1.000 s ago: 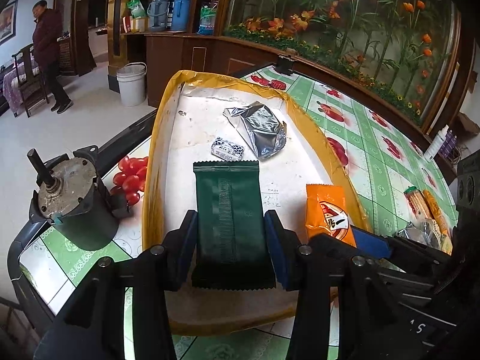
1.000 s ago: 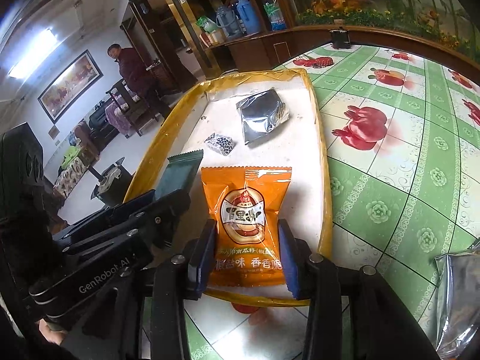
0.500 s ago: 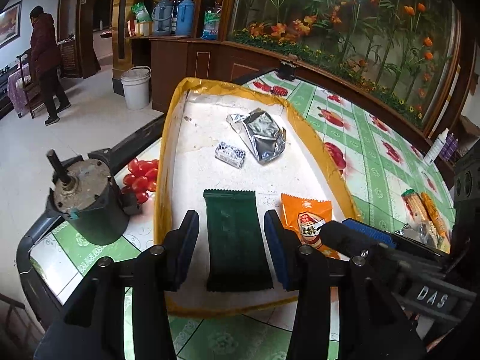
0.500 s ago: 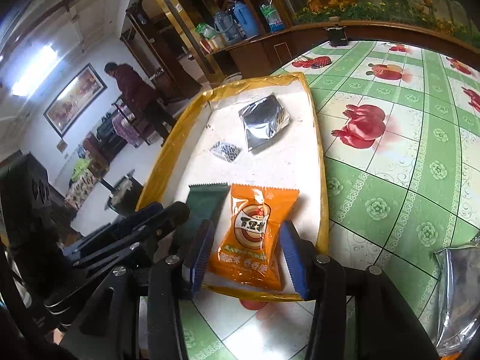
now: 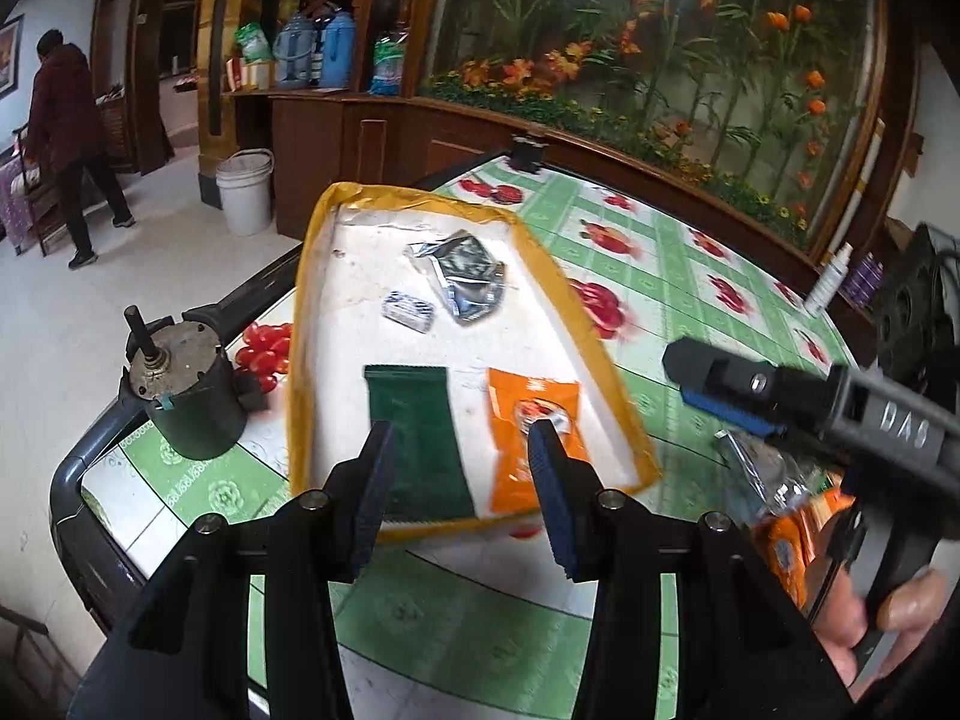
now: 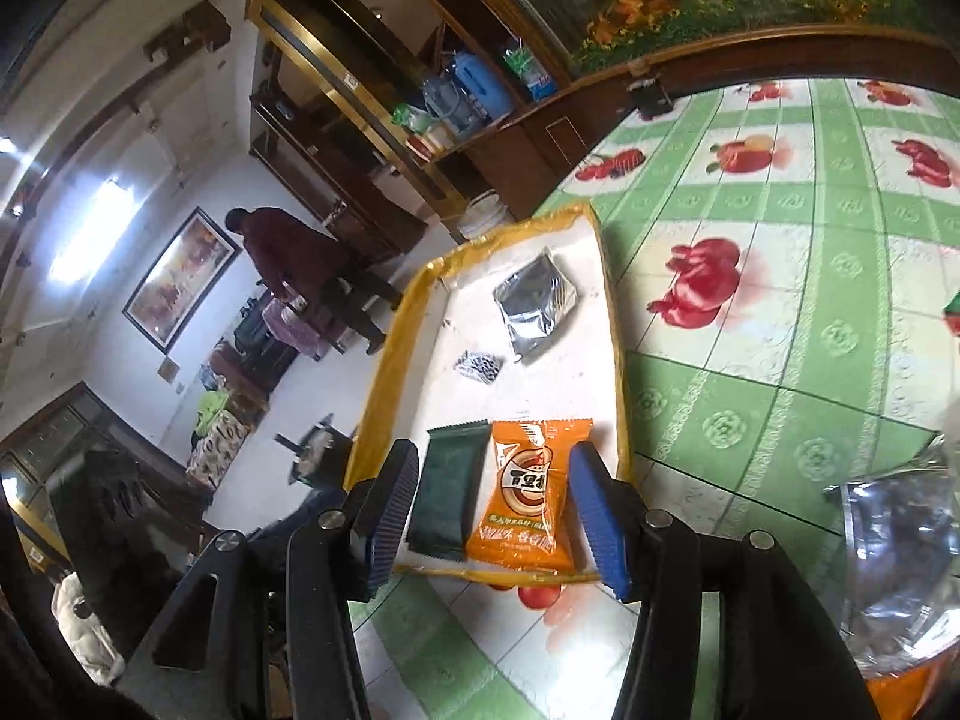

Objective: Organize snacks
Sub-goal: 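Release the dark green packet into the tray with the left tool while the right tool releases the orange packet, then grasp a small white-blue candy with the left tool while the right tool grasps an orange packet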

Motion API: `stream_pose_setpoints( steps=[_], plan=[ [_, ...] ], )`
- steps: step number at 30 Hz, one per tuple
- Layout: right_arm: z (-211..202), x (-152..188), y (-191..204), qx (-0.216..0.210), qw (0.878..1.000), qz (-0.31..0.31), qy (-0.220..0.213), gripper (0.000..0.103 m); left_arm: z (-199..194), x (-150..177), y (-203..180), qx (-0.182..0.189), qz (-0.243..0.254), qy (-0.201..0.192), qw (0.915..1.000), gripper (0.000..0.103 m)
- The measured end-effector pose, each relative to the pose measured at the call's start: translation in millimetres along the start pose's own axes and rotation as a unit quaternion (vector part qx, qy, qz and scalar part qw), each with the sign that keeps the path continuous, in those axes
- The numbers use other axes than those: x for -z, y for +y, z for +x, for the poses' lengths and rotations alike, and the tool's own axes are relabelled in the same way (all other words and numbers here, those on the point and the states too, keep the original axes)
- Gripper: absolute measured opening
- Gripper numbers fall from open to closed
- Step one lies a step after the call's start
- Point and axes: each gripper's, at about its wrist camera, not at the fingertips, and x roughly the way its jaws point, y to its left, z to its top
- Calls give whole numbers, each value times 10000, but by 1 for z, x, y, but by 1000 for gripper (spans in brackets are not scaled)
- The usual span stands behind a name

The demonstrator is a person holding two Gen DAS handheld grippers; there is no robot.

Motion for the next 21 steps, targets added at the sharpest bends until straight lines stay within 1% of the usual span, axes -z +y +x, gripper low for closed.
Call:
stream_pose_setpoints(
  steps=[5,8,15,19,20,21],
  plan=[
    [-32,1,-3,-81,9998,-28,-154,55,-3,11,-22,178,300,117,9993,43],
    [-56,6,-13,-60,9997,-24,-238,55,-1,18,-34,313,430,230,9983,43],
    [-108,25,-46,122,9990,8,-423,55,0,32,-65,864,689,553,9923,43],
    [-130,35,-65,266,9981,154,-538,55,4,41,-91,1310,980,822,9831,43],
    [-134,37,-70,291,9977,221,-563,55,5,44,-97,1436,1072,897,9797,43],
    [-138,38,-76,294,9974,302,-579,55,6,48,-106,1652,1188,1030,9736,43]
  ],
)
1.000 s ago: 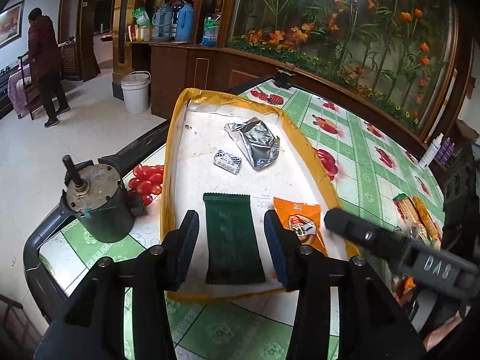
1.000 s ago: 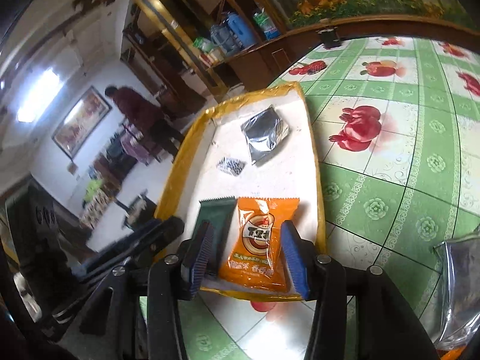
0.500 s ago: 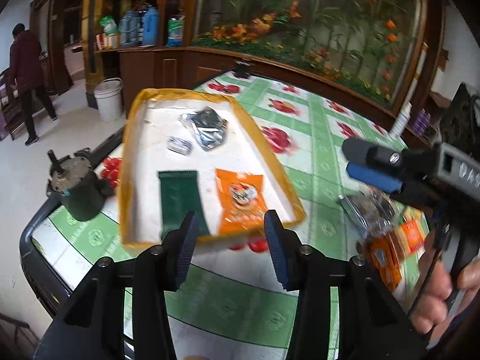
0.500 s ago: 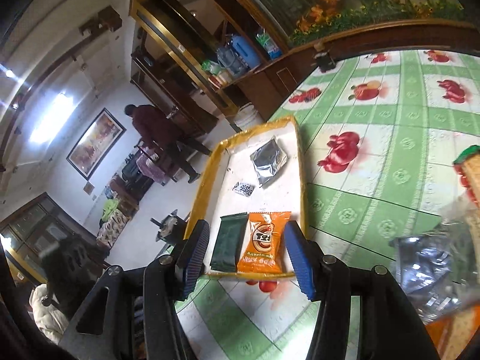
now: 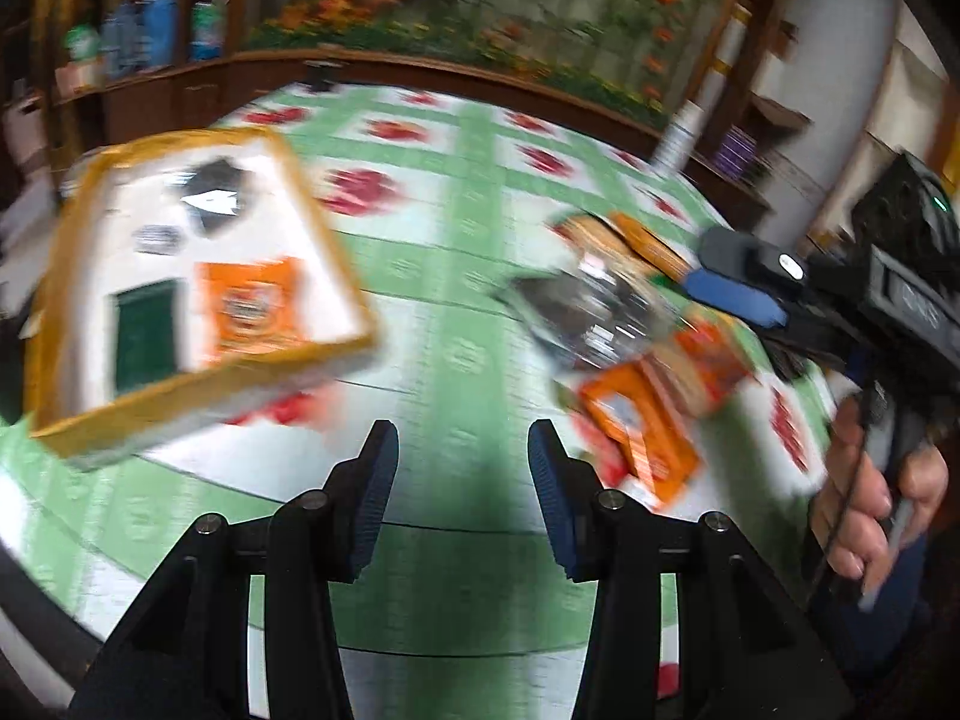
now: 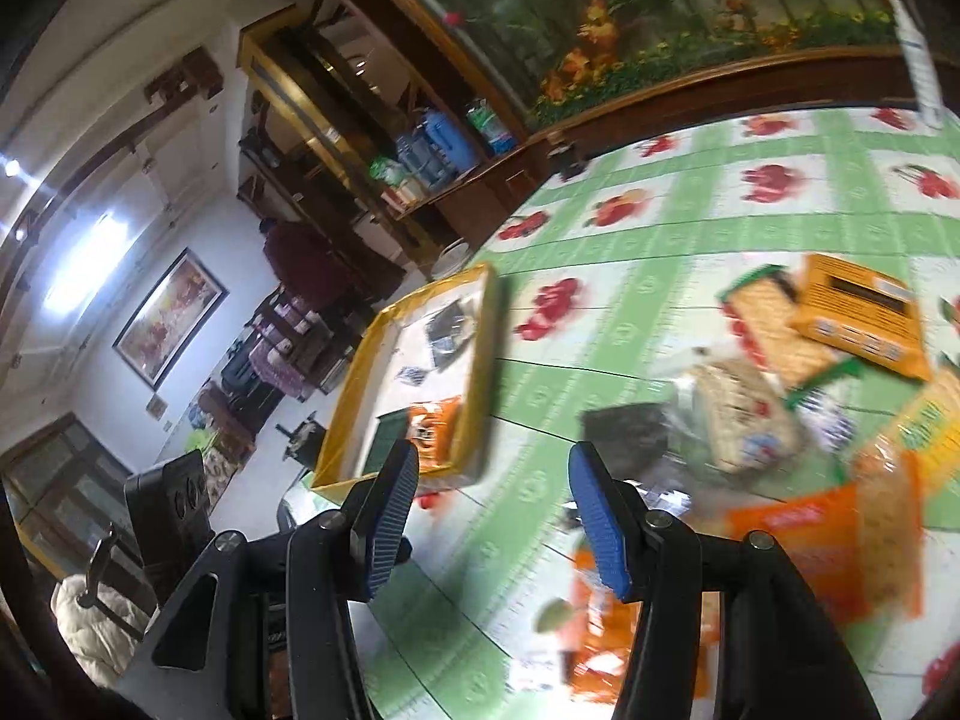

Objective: Organize snacks
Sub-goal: 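Grasp a small white-blue candy with the left tool while the right tool grasps an orange packet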

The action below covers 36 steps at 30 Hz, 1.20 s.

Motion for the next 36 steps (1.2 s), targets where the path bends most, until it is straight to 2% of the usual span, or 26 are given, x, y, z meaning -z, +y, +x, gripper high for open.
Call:
stream_pose_setpoints(
  steps=[3,5,7,12,14,17,18,19,21,28,30,33,36],
  plan=[
    [-6,1,-12,36,9999,152,27,55,6,6,-20,554,321,266,9976,43],
    [-6,0,-14,116,9998,152,42,55,8,12,-37,944,655,472,9923,43],
    [-8,2,-17,143,9998,151,72,55,8,17,-50,1034,967,590,9882,45],
    [-7,8,-17,185,9994,124,249,55,18,28,-73,787,1492,746,9828,46],
    [-6,10,-16,157,9992,81,348,55,24,30,-74,492,1523,747,9843,46],
    [-4,14,-14,175,9990,9,418,55,29,31,-69,374,1426,703,9866,46],
    [-4,15,-14,176,9988,-9,454,55,29,32,-68,310,1413,646,9874,42],
    [-3,16,-14,179,9986,-26,492,55,29,32,-67,188,1412,594,9880,32],
    [-2,18,-14,194,9983,-55,551,55,30,30,-64,15,1379,532,9890,25],
    [-3,35,-12,263,9942,-358,982,56,24,23,-39,99,1028,506,9934,25],
    [-7,43,-12,295,9928,-452,1070,60,24,23,-39,51,1058,509,9931,25],
    [-13,53,-11,610,9897,-644,1120,68,29,23,-41,43,1066,525,9929,25],
    [-15,58,-11,923,9861,-780,1140,68,35,20,-45,2,1156,508,9920,27]
  ],
)
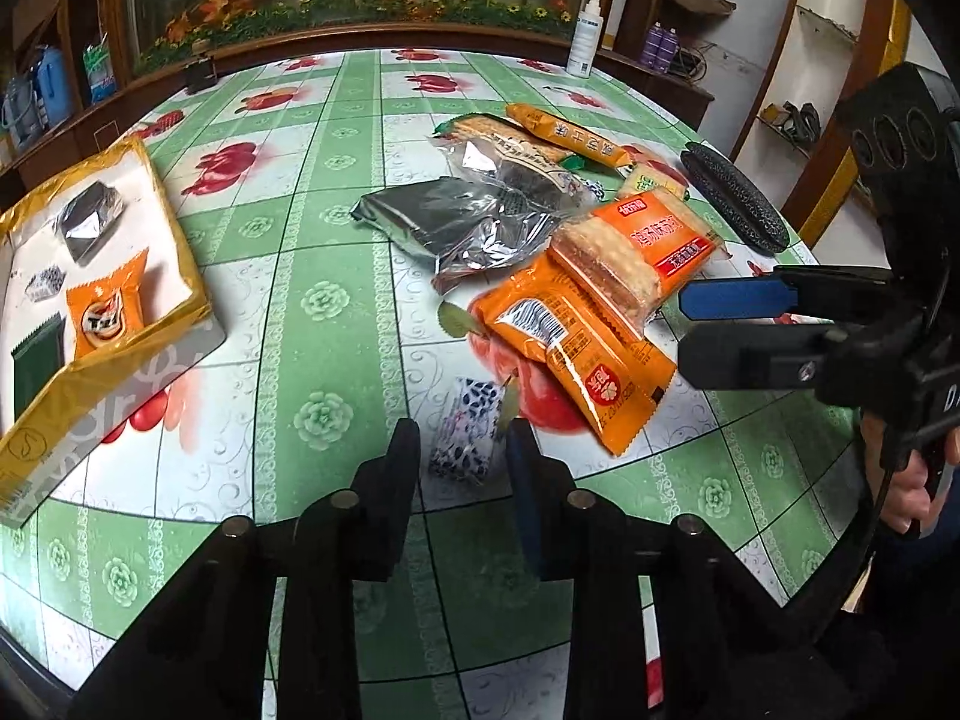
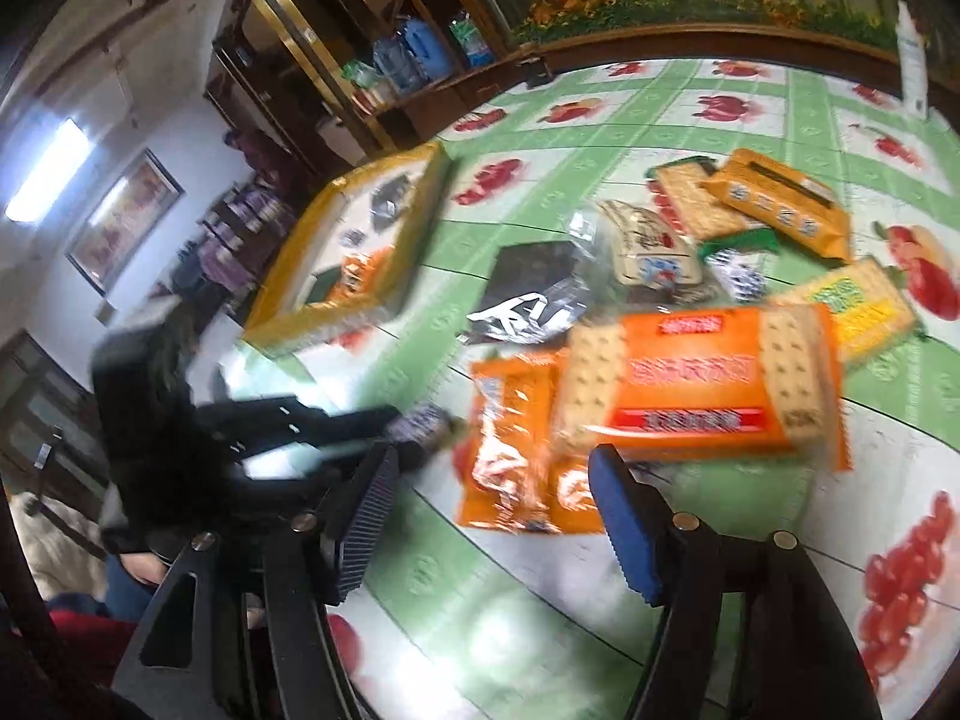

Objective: Organize snacks
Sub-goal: 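Grasp a small white-blue candy with the left tool while the right tool grasps an orange packet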

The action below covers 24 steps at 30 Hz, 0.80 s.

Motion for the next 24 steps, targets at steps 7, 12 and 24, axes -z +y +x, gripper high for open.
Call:
stream_pose_setpoints(
  steps=[7,12,24],
  plan=[
    [15,0,7,520,9982,-200,202,68,-2,1,2,-229,-8,-55,9997,16],
    [28,-1,16,829,9950,-426,366,73,-13,5,21,-245,-271,-146,9992,16],
    [58,-3,37,1450,9847,-928,275,48,-13,8,34,-223,-427,-158,9987,16]
  ],
)
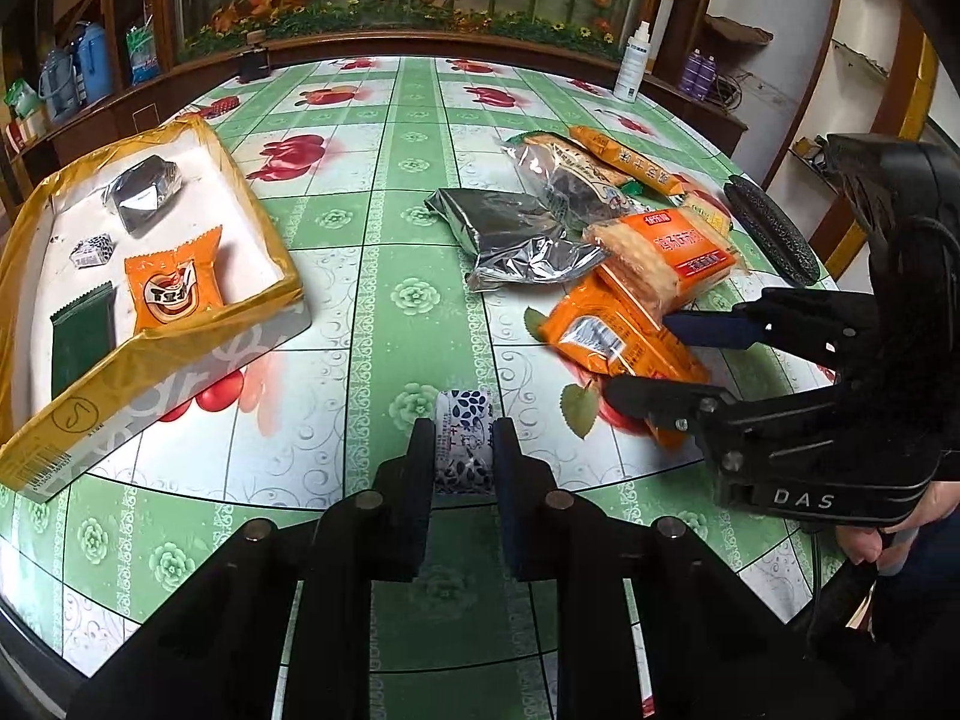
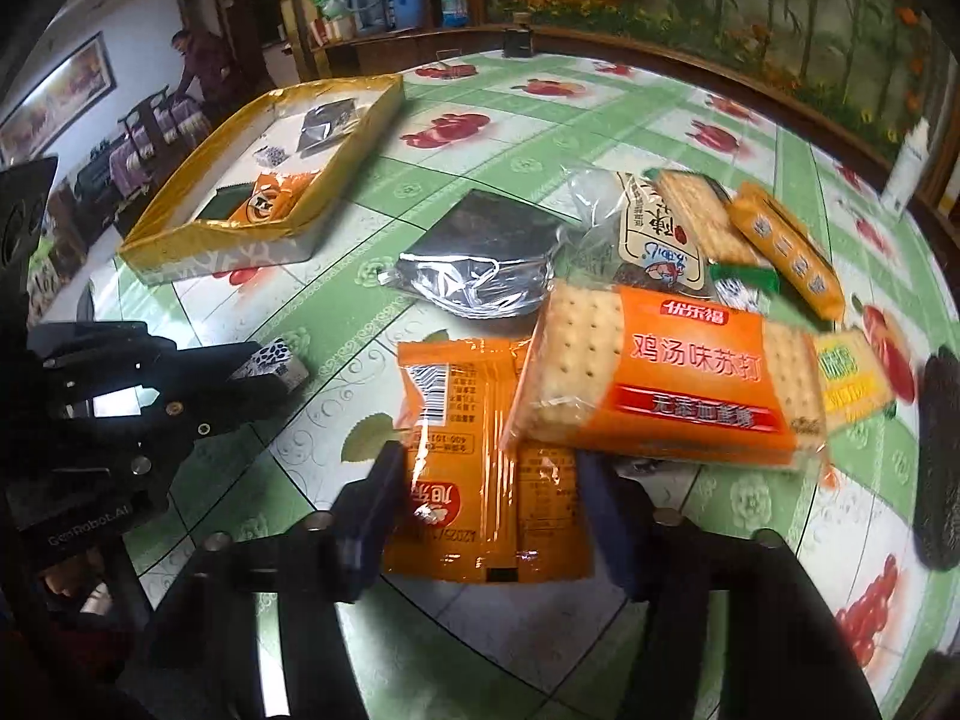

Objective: Organize snacks
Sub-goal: 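Grasp a small white-blue candy with the left tool while the right tool grasps an orange packet, then carry the candy over the tray with the left tool while the right tool carries the orange packet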

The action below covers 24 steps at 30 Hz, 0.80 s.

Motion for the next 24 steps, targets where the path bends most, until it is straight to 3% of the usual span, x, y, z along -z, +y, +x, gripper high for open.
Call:
stream_pose_setpoints(
  steps=[12,24],
  plan=[
    [-3,-3,-4,-710,9969,297,-180,40,-3,-2,4,11,-119,-89,9999,16],
    [-5,-3,-7,-1113,9924,500,-160,39,-8,-1,8,52,-216,-123,9997,16]
  ],
)
